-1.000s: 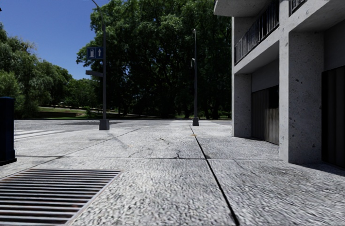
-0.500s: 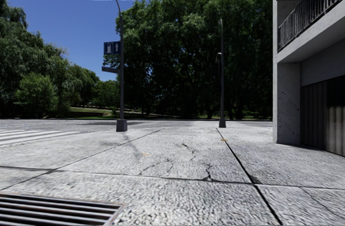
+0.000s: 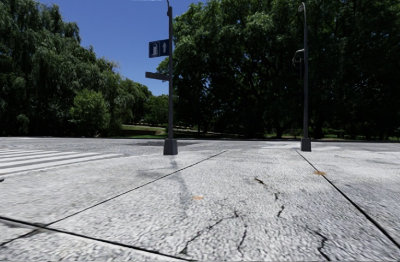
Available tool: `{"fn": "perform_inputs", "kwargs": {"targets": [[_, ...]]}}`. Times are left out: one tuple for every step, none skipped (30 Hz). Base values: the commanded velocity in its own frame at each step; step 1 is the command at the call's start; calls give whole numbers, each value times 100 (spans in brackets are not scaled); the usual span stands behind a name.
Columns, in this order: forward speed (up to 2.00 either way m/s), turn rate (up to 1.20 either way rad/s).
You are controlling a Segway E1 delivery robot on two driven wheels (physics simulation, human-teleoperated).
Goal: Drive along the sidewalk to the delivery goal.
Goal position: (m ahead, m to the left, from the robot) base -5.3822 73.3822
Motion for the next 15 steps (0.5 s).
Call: {"fn": "perform_inputs", "kwargs": {"targets": [[200, 49], [200, 49], [200, 49], [200, 49], [200, 49], [200, 49], [200, 49], [200, 49], [200, 49], [200, 49], [200, 49], [200, 50], [200, 51], [200, 51], [200, 51]]}}
